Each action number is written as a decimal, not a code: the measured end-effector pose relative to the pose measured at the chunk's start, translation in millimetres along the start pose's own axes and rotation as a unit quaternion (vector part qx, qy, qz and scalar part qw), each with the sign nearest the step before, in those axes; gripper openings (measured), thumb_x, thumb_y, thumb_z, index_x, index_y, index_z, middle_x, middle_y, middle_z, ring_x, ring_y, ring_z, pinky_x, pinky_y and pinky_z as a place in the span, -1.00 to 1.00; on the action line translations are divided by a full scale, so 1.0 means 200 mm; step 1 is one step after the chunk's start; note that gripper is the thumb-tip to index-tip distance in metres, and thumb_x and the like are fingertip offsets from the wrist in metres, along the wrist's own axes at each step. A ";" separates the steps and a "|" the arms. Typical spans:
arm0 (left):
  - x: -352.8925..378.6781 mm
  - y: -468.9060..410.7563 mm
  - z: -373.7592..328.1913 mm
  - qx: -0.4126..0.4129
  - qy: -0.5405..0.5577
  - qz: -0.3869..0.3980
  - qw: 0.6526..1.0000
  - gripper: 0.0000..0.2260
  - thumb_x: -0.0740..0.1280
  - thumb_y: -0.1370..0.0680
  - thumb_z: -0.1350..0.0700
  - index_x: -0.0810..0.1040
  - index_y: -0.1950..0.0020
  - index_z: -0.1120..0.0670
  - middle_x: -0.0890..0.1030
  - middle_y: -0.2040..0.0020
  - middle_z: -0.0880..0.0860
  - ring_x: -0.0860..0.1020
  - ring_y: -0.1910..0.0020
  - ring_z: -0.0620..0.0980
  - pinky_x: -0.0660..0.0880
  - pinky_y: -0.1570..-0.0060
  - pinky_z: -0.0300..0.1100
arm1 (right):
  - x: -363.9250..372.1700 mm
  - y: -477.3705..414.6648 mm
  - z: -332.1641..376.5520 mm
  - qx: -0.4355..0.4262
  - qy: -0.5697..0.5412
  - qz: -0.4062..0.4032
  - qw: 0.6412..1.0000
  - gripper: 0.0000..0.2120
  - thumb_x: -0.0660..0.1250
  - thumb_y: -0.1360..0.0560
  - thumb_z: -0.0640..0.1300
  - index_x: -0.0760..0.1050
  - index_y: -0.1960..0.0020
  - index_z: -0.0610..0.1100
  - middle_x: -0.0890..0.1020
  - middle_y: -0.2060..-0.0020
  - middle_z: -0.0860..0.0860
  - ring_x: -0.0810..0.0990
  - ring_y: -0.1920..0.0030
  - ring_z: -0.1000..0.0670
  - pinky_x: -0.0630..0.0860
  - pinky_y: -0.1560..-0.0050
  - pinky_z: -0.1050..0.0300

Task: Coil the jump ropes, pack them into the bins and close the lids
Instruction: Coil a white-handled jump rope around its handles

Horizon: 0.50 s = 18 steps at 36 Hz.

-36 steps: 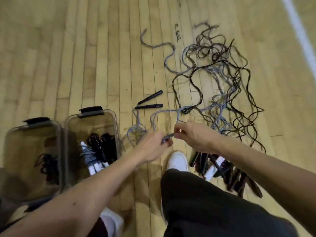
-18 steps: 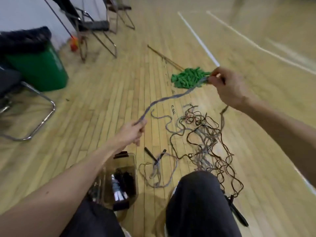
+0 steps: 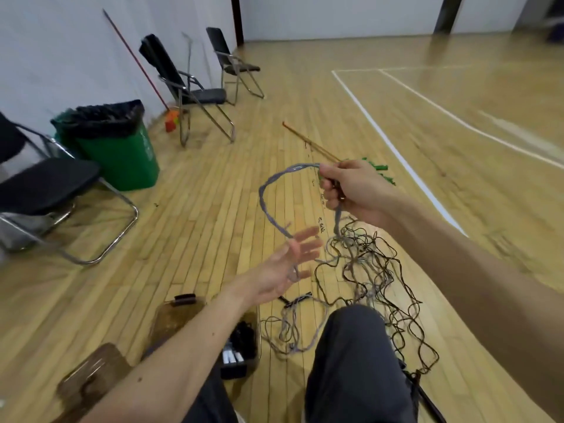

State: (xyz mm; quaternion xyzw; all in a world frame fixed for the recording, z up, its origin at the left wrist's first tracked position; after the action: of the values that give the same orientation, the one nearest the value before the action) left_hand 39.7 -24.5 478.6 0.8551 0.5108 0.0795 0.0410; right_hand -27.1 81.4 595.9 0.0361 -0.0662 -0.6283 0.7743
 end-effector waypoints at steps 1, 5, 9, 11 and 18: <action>0.06 0.00 0.02 -0.006 0.005 0.023 1.000 0.08 0.34 -0.06 -0.59 0.28 -0.52 -0.18 0.37 -0.50 -0.10 0.33 -0.48 -0.10 0.28 -0.46 -0.03 | 0.03 0.01 0.04 0.004 -0.014 0.002 1.000 -0.93 0.21 -0.68 -0.22 0.42 -0.02 -0.18 0.44 0.39 -0.01 0.37 0.46 0.07 0.39 0.49 0.22; 0.22 -0.03 0.05 -0.027 -0.019 0.037 0.999 -0.11 0.39 -0.36 -0.35 0.03 -0.58 -0.22 0.19 -0.58 -0.11 0.13 -0.57 -0.08 0.07 -0.49 -0.04 | 0.11 0.01 0.11 0.061 -0.133 -0.003 0.989 -0.92 0.19 -0.68 -0.27 0.43 -0.03 -0.22 0.46 0.44 -0.02 0.39 0.49 0.08 0.44 0.49 0.25; 0.21 -0.11 0.02 -0.025 -0.155 -0.049 0.986 0.02 0.52 -0.30 -0.33 0.03 -0.61 -0.20 0.20 -0.58 -0.13 0.15 -0.54 -0.15 0.11 -0.53 0.00 | 0.22 0.01 0.09 0.125 -0.234 0.004 0.964 -0.88 0.16 -0.69 -0.28 0.38 0.03 -0.24 0.44 0.44 -0.06 0.40 0.47 0.06 0.51 0.51 0.25; 0.19 -0.14 -0.01 -0.007 -0.175 -0.086 0.981 -0.36 0.42 -0.49 -0.23 0.33 -0.50 -0.08 0.44 -0.45 -0.07 0.37 -0.42 -0.15 0.23 -0.49 -0.02 | 0.25 -0.01 0.09 0.132 -0.245 0.010 0.961 -0.88 0.16 -0.69 -0.29 0.38 0.02 -0.25 0.44 0.41 -0.08 0.43 0.48 0.05 0.54 0.51 0.20; 0.12 -0.15 -0.09 -0.010 -0.132 -0.117 0.984 -0.59 0.05 -0.70 -0.10 0.36 0.26 0.08 0.35 0.51 -0.06 0.40 0.40 0.06 0.53 0.15 -0.18 | -0.02 -0.13 0.11 -0.025 -0.019 -0.001 1.000 -0.56 0.24 -0.60 0.19 0.46 -0.12 -0.20 0.63 0.08 -0.08 0.64 0.06 -0.03 0.63 -0.09 0.01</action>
State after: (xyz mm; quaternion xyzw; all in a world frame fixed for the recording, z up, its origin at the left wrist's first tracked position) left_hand 22.7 10.6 494.3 0.7921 0.5963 -0.0345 0.1258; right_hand -56.4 81.5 613.7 0.0050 -0.0656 -0.6314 0.7727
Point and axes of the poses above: each hand's wrist, its own y-axis away from the middle knuckle, its own x-axis out of the palm, z = x × y, the point moved 9 cm from there along -y, towards the middle knuckle
